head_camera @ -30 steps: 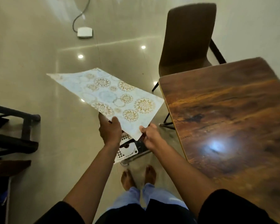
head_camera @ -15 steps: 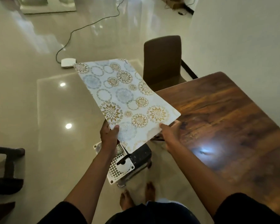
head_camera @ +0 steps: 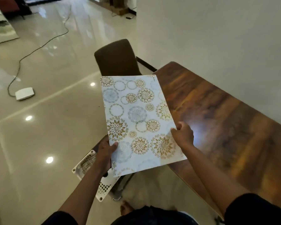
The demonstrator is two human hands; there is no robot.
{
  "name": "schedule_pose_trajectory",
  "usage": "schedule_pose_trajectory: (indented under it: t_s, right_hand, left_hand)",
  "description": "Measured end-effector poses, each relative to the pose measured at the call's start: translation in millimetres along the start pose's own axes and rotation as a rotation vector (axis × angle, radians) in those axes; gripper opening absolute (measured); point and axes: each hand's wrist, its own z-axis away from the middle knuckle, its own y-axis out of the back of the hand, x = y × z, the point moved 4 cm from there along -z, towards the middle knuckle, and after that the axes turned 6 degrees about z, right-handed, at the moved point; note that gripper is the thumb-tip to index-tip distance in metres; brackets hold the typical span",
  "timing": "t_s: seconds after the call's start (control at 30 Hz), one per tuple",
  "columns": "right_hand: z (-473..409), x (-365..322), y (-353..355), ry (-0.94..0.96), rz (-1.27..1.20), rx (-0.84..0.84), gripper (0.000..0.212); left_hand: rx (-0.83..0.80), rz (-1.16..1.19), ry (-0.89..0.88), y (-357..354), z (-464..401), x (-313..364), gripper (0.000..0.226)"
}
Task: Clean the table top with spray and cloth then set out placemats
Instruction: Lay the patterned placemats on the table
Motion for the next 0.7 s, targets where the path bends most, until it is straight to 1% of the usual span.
schedule_pose_trajectory:
  t_s: [0.1,0.13,0.23,0.3,0.33,0.43,0.47,0.63,0.7]
  right_hand:
    - [-2.6,42.0,27.6,-0.134,-0.187,0.039,0.025]
    - [-2.7,55.9,38.0,-0.169,-0.246,0.059,0.021]
    - [-5.7,92.7,65.4,-0.247,-0.38,0.123,0.013]
    - [-7.8,116.2,83.7,-0.291,-0.487,0.142,0.014]
    - [-7.9,126.3,92.7,-0.307,-0.531,0.146,0.016]
    - [-6.9,151.8,121.3,-0.32,-0.593,0.193,0.019]
    - [-6.1,159.3,132.6,-0.322,-0.603,0.215,0.019]
    - [-9.8,198.0,172.4,-0.334,-0.634,0.291,0.017]
    - [-11.4,209.9,185.5,-0.346,-0.661,0.305,0.016]
  left_hand:
    - [-0.073,-0.002,0.057,-34.0,-1.1,-14.2,0.037]
    - [-0.095,-0.002,0.085,-48.4,-0.7,-18.8,0.036]
    - [-0.157,0.015,0.144,-83.1,0.9,-34.9,0.043]
    - [-0.18,0.047,0.192,-108.0,4.3,-42.5,0.054]
    - [-0.193,0.049,0.208,-120.9,7.2,-44.1,0.055]
    - [-0.208,0.013,0.257,-156.5,13.0,-52.9,0.041]
    - [-0.215,-0.002,0.26,-169.3,13.8,-56.3,0.039]
    - [-0.231,-0.017,0.276,-227.8,23.3,-68.1,0.036]
    - [-0.245,-0.033,0.27,-245.8,25.2,-72.5,0.039]
